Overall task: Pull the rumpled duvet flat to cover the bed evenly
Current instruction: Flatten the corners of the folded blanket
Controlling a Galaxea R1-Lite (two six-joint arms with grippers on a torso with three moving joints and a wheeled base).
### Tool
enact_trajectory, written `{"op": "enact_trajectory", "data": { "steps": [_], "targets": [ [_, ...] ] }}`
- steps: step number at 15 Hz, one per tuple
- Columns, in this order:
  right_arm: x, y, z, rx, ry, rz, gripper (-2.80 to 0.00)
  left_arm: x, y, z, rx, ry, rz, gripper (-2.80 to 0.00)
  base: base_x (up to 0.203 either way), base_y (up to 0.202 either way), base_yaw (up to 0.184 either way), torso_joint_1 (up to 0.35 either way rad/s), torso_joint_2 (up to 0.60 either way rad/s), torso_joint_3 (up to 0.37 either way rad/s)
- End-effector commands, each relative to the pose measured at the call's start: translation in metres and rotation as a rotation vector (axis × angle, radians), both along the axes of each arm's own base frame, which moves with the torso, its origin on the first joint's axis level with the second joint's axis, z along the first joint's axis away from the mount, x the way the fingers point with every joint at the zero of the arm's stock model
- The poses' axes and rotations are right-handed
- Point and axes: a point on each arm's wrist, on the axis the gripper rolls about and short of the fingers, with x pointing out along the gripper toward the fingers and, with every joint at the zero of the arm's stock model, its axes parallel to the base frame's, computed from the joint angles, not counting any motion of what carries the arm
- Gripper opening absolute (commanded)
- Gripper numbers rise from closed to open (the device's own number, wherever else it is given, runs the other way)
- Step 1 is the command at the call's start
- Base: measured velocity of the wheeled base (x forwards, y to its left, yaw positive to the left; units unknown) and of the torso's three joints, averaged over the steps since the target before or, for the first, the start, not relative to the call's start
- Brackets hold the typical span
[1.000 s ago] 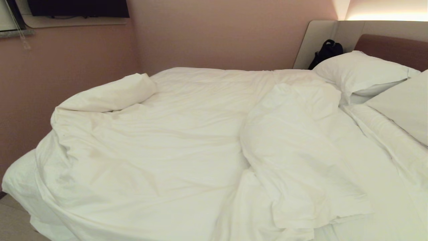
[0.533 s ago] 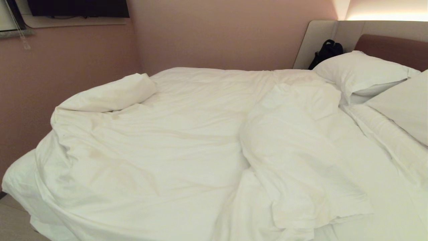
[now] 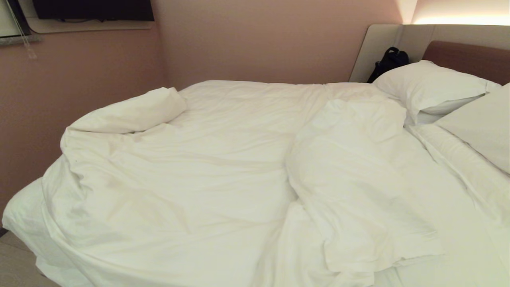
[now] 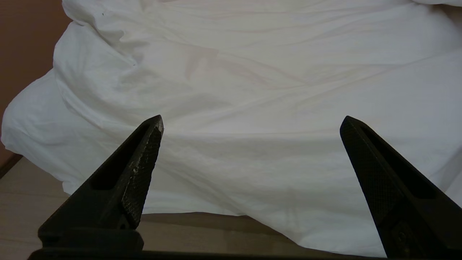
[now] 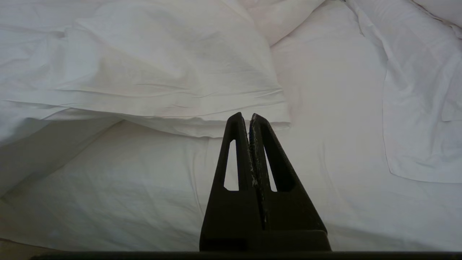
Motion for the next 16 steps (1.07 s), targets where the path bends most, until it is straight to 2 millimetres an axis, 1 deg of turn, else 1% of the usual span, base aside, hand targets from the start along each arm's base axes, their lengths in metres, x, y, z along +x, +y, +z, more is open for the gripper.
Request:
{"op": "enact_trajectory", "data": {
  "steps": [1,7,9,10,16],
  "targets": [
    [0.0,0.0,0.0,0.002,0.0,0.0,-2.8,0.0,0.0,-0.0001,0.001,0.0,0.0,0.0,0.0,0.0,0.0,0.0,0.0,0.0],
    [0.0,0.0,0.0,0.002,0.0,0.0,-2.8,-0.0001,-0.0001,0.0001,0.006,0.0,-0.002,0.0,0.0,0.0,0.0,0.0,0.0,0.0],
    [0.0,0.0,0.0,0.002,0.0,0.0,-2.8,-0.0001,0.0001,0.0002,-0.025,-0.001,0.006,0.0,0.0,0.0,0.0,0.0,0.0,0.0],
    [0.0,0.0,0.0,0.002,0.0,0.0,-2.8,-0.0001,0.0002,0.0006,-0.049,-0.003,0.01,-2.8,0.0,0.0,0.0,0.0,0.0,0.0],
    [0.0,0.0,0.0,0.002,0.0,0.0,-2.8,-0.0001,0.0002,0.0006,-0.056,-0.004,0.012,-2.8,0.0,0.0,0.0,0.0,0.0,0.0]
  ]
}}
